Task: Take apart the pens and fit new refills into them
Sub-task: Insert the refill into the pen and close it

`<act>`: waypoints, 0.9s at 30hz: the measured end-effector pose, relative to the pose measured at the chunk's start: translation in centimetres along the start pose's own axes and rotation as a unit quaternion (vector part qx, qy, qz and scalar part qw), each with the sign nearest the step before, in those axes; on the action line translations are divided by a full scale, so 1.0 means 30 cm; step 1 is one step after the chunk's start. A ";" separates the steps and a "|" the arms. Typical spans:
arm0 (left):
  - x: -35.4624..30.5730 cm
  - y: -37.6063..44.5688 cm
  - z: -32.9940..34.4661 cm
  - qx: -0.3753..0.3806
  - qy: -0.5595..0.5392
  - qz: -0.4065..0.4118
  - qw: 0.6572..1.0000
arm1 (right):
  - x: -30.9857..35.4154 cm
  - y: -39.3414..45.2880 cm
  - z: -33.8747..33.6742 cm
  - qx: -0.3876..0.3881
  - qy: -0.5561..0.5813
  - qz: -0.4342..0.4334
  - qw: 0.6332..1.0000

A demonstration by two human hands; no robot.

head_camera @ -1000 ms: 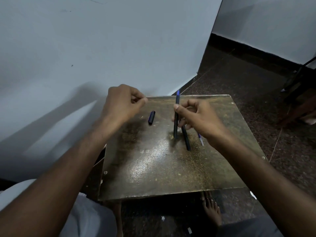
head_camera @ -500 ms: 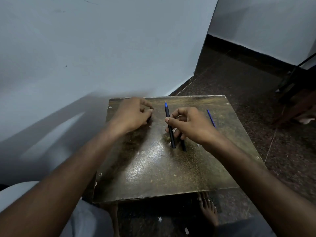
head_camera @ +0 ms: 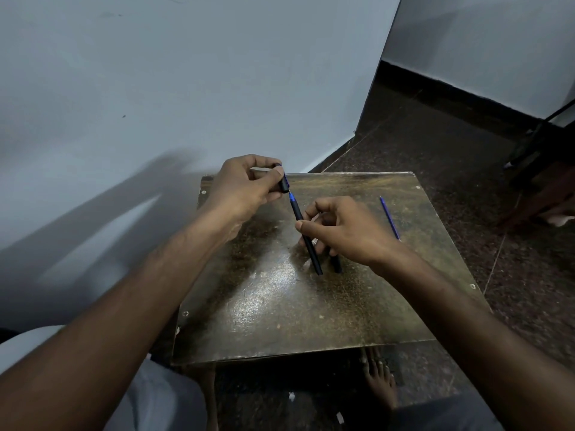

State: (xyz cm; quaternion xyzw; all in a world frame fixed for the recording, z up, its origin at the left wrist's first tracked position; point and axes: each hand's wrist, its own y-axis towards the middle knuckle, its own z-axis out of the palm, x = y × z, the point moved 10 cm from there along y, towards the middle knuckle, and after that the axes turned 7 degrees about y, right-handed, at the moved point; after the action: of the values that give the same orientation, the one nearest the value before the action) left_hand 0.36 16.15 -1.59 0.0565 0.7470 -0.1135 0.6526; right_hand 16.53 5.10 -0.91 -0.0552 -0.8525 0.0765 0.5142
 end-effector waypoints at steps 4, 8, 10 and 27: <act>-0.005 -0.002 -0.004 0.001 -0.001 0.000 1.000 | 0.000 0.000 0.005 0.005 0.003 -0.001 1.000; 0.001 -0.008 0.002 0.012 0.021 0.002 1.000 | 0.004 -0.002 0.004 0.000 -0.002 -0.005 1.000; 0.005 -0.012 0.015 0.026 0.042 0.006 0.999 | 0.006 -0.006 -0.009 -0.023 -0.008 -0.011 1.000; -0.060 -0.082 0.078 0.013 0.041 0.060 0.997 | -0.003 -0.021 -0.080 -0.209 0.055 -0.032 0.976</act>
State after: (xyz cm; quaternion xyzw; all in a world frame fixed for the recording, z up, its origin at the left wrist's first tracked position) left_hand 2.30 13.31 0.14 0.1137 0.7670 -0.0814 0.6263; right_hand 18.69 4.66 0.23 -0.1382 -0.8213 -0.1230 0.5396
